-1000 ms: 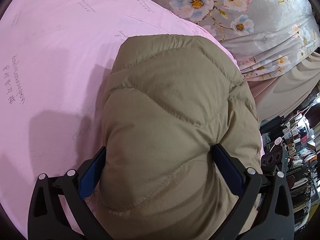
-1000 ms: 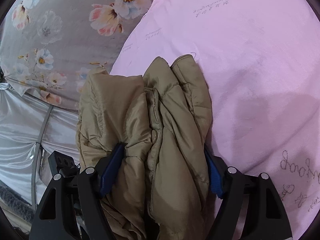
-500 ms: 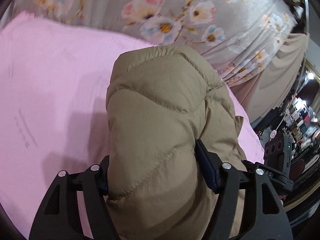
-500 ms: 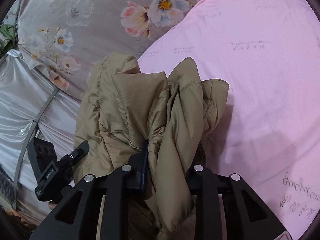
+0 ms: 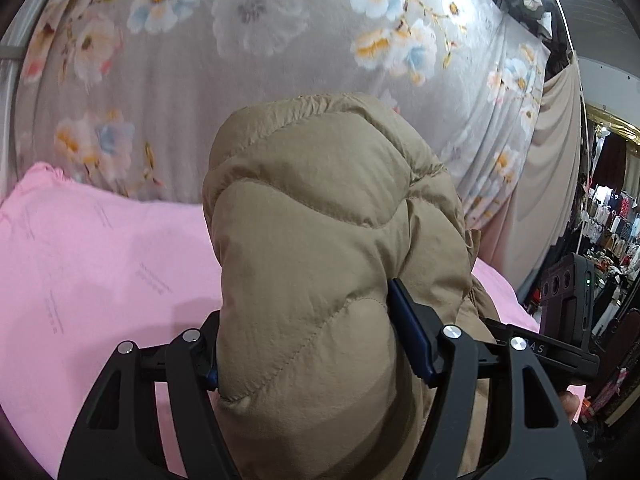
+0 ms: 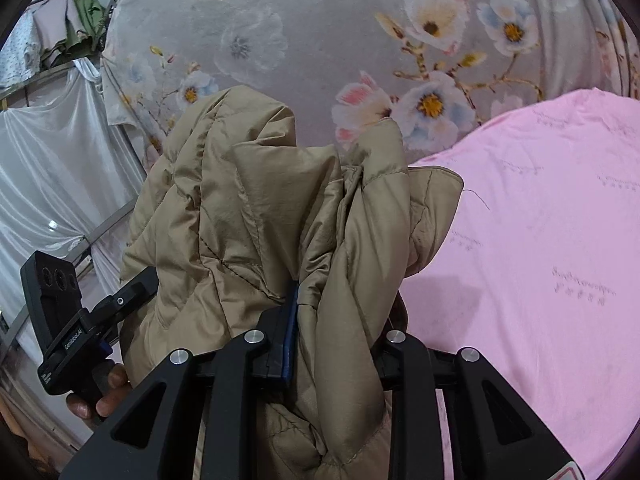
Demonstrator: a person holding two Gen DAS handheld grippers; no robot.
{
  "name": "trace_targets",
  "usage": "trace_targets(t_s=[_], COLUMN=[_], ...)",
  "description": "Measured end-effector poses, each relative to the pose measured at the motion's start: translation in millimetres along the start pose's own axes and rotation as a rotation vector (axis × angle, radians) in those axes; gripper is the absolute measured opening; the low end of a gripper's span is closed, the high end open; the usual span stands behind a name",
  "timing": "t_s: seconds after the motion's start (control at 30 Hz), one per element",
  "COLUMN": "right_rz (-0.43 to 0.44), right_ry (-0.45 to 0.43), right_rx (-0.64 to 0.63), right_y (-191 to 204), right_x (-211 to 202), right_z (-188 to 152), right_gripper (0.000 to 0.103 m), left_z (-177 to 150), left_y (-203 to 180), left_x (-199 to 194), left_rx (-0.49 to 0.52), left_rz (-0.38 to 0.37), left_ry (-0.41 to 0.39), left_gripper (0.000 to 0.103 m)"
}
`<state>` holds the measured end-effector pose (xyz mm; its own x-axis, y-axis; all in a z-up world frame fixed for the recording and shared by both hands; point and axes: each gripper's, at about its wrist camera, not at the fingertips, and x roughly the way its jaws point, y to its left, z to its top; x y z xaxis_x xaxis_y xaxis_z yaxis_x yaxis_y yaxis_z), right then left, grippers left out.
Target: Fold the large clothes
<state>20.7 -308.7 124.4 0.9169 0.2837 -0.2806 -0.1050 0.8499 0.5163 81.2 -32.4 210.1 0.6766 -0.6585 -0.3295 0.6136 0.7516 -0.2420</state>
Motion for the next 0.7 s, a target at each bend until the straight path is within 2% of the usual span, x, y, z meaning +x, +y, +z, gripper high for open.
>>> trace_targets(t_s=[0.17,0.33,0.43,0.7], right_rz=[0.022,0.023,0.024,0.018], right_ry=[-0.01,0.006,0.024,0.093], right_rx=[-0.033,-0.042,-0.03,0.06], right_y=[14.9,20.8,15.8,-21.6], right_x=[34.9,72.4,96.4,167.2], right_z=[26.7,39.2,42.5,35.5], right_gripper=[0.024,0.024,0.024,0.024], left_z=[23.2,35.7,36.8,24.1], left_y=[29.2,58.6,78.4,126.2], left_x=[6.1,23.5,38.5,102.0], left_rx=[-0.008,-0.024,-0.041,-0.079], left_rz=[0.019,0.037,0.046,0.074], left_ry=[-0.041,-0.048,-0.045,0.024], left_gripper=[0.066,0.066,0.066,0.066])
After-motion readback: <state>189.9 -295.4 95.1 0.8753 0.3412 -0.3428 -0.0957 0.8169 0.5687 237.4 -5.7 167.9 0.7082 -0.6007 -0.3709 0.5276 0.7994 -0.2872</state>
